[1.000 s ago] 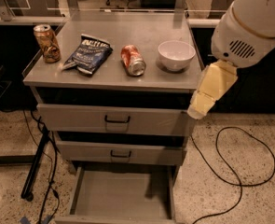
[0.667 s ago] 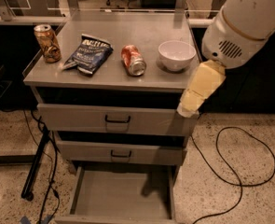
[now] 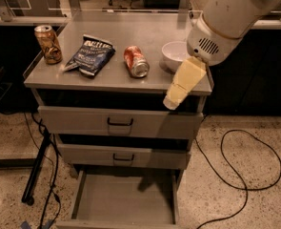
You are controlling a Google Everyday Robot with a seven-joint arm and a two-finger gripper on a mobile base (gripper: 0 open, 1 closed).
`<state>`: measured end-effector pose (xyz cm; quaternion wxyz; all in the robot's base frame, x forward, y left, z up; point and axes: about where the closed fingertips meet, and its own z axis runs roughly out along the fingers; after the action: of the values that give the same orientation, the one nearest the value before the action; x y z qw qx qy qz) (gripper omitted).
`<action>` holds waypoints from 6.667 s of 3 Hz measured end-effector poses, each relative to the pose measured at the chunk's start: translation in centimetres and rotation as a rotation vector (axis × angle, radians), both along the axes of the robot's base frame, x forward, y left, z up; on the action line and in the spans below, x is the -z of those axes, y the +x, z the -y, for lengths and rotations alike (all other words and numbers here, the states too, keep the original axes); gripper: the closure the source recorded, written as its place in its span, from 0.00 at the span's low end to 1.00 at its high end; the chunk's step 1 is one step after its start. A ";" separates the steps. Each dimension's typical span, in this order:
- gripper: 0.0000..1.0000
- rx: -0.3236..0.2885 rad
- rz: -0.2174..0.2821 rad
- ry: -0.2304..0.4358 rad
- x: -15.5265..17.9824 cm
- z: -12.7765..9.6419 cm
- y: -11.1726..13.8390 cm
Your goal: Place coke can into bottom drawer
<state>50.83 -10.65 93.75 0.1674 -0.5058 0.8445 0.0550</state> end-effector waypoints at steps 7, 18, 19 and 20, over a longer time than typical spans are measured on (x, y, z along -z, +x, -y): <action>0.00 0.235 -0.095 0.057 -1.2 -3.5 6.3; 0.00 0.260 -0.188 0.110 2.4 -12.4 18.4; 0.00 0.258 -0.204 0.103 3.4 -13.0 18.9; 0.00 0.253 -0.220 0.088 4.6 -13.8 19.5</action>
Offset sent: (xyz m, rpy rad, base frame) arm 0.0356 0.0180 0.0099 0.0935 0.0201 -0.0591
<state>70.32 3.15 89.15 0.1015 -0.3787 0.9114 0.1254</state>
